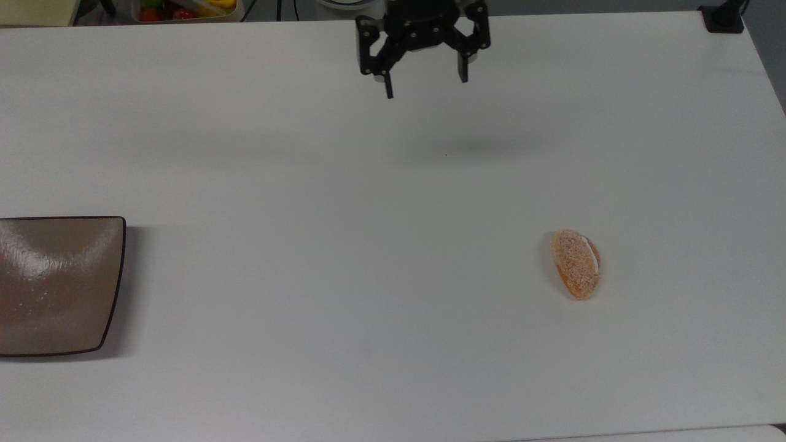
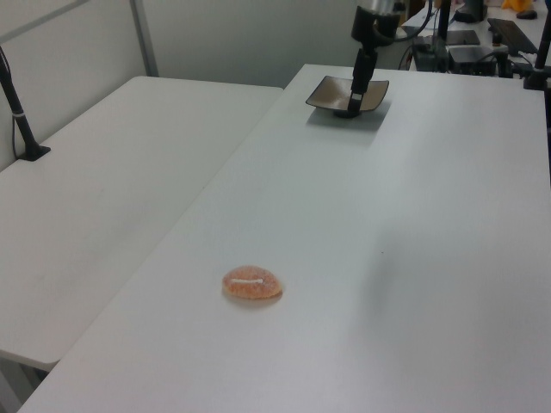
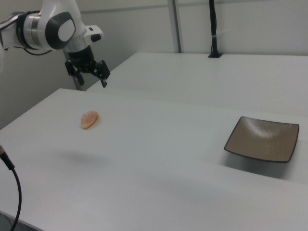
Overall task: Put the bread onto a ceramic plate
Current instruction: 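Move the open gripper over the bread roll and lower it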
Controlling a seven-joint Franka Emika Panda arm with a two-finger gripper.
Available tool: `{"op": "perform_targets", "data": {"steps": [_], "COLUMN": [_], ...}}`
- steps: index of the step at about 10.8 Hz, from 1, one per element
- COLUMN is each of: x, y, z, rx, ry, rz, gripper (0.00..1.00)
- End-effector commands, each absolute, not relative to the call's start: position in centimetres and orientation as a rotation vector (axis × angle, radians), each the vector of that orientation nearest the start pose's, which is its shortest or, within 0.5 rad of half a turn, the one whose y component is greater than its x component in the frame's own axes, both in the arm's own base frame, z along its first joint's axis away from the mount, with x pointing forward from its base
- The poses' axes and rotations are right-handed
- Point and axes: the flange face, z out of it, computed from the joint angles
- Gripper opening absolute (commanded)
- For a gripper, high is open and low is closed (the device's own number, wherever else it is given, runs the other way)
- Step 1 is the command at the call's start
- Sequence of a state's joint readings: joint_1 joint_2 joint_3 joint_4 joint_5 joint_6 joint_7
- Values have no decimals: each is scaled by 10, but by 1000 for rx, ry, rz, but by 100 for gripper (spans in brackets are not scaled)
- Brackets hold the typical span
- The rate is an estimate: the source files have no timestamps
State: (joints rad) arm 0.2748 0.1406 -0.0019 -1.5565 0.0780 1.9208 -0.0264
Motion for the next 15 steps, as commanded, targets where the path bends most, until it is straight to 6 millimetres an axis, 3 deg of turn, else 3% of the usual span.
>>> {"op": "perform_targets", "data": {"steps": [1,7,10,12,15], "x": [629,665,673,676,677], "y": [227,307,350,368,396], "z": [585,527,476,448,387], "rx": [-2970,-2883,-2818,-2797,-2782], "ry": [-420,-306,-280,-312,-384], "rz": [-386,-618,-712,-786,-869], "gripper": [100,100,100,100,100]}}
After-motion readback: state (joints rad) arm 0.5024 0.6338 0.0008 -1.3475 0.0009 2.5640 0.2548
